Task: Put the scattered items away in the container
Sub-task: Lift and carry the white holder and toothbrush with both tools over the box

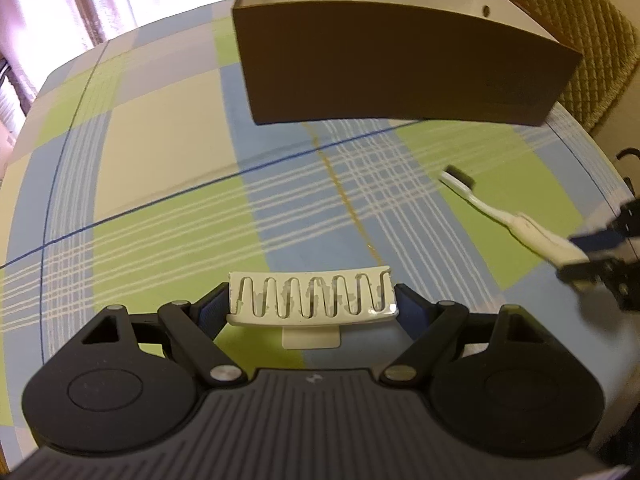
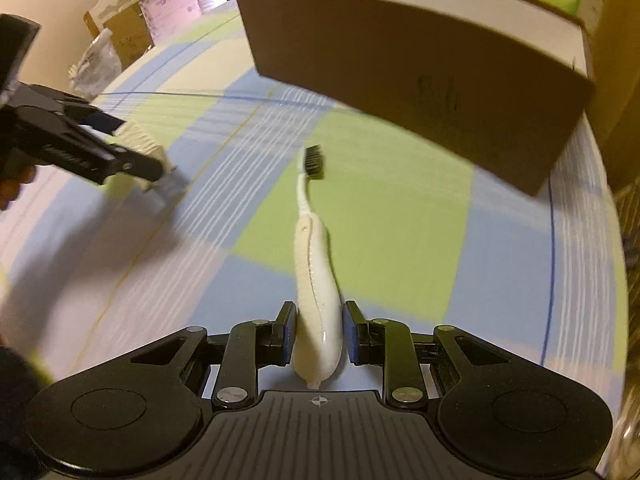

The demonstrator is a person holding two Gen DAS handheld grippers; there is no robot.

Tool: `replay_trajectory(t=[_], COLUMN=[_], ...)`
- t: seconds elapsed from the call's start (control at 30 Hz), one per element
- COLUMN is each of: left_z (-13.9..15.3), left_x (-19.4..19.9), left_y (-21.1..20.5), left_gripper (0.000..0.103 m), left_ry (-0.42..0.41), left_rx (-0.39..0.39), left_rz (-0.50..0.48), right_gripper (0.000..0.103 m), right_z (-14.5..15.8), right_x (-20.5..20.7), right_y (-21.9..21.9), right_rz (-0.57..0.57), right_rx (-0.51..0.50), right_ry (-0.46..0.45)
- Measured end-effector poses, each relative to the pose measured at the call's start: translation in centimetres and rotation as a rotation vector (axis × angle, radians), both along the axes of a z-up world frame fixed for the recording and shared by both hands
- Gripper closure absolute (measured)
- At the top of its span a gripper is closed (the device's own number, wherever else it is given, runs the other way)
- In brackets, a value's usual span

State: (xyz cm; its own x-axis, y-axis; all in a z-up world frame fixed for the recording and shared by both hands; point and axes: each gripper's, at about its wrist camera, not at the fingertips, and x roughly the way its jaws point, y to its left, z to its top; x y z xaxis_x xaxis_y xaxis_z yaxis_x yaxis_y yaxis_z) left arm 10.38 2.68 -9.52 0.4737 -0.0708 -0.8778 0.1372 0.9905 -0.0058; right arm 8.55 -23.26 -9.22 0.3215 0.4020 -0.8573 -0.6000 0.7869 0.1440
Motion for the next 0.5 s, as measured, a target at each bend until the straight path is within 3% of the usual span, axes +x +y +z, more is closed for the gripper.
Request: replay_trajectory(t=[0.1,0.17,0.2,0.23,0.47,0.5], left_z=[0.0,0.0,0.1,0.1,0.0,0.0], left_x=[-0.2,-0.4,-0.4,-0.5,-1.3,-1.4], left_y=[-0.3,-0.5,-0.6,-0.7,-0.7,-0.7], left_gripper=[0.021,0.021,0.021,0.021,0.020,0.021], left_ry=[-0.001,0.000,-0.001,-0.002,-0.001,-0.001], left_rx=[-0.002,-0.004,-0.004,-0.003,-0.006,-0.009], left_rz=[-0.014,-0.020,-0.024,-0.027,-0.032,-0.031], right_gripper=[0.074,0.060,0.046,0.043,0.044,0.047], right_z=[0.0,0.1,0.0,-0.1,-0.6,-0.7], right_x=[-1.0,-1.0,-0.8,-0.7,-0.1,0.0], right_y=[0.1,0.4,0.6,0.8,2.4,2.6], right_rz=[-0.007,-0.011,-0.018,-0.017,0.018,0.022], right_rx=[-0.015,-0.009,-0.013,-0.021,-0.069,-0.070], right_ry=[-0.017,-0.019,-0.021,-0.024,-0.100,-0.108])
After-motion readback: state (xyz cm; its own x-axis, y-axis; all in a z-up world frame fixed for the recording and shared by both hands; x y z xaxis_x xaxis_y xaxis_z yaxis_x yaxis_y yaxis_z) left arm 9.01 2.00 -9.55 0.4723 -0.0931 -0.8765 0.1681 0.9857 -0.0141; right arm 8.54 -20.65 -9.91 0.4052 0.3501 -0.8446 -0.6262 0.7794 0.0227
